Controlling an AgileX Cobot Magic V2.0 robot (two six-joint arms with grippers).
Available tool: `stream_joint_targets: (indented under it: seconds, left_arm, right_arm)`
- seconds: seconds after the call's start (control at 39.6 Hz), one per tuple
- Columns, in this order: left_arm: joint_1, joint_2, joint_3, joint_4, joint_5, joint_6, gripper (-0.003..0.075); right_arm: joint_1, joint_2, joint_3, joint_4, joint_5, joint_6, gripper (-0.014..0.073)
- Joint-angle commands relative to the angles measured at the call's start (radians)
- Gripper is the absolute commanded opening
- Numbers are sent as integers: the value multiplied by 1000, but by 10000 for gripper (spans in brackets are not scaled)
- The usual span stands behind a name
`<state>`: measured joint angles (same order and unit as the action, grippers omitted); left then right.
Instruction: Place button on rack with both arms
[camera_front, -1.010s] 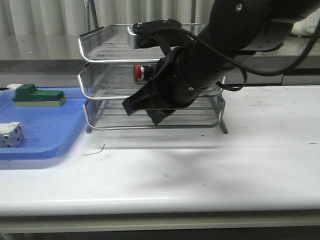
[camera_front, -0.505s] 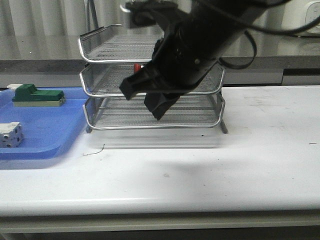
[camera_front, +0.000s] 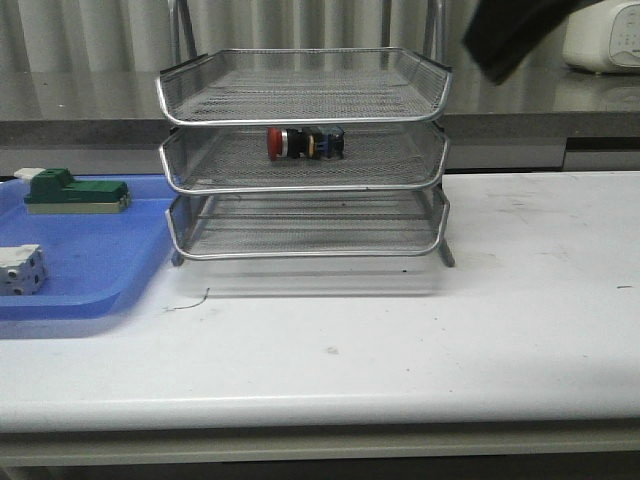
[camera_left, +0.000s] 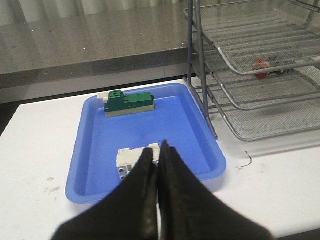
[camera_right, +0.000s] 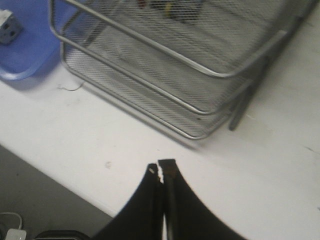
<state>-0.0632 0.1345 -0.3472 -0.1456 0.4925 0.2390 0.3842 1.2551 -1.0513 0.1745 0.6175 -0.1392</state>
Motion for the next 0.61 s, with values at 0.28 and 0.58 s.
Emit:
stream_joint_targets:
  seconds: [0.28,0.58]
  left_arm:
    - [3,12,-27,-12,-82,-9,-19]
    - [3,12,-27,-12,-82,-9,-19]
  right_arm:
    - [-302,-437,315,6,-78,15,-60]
    - [-317,-821,576,6,-184,15,-60]
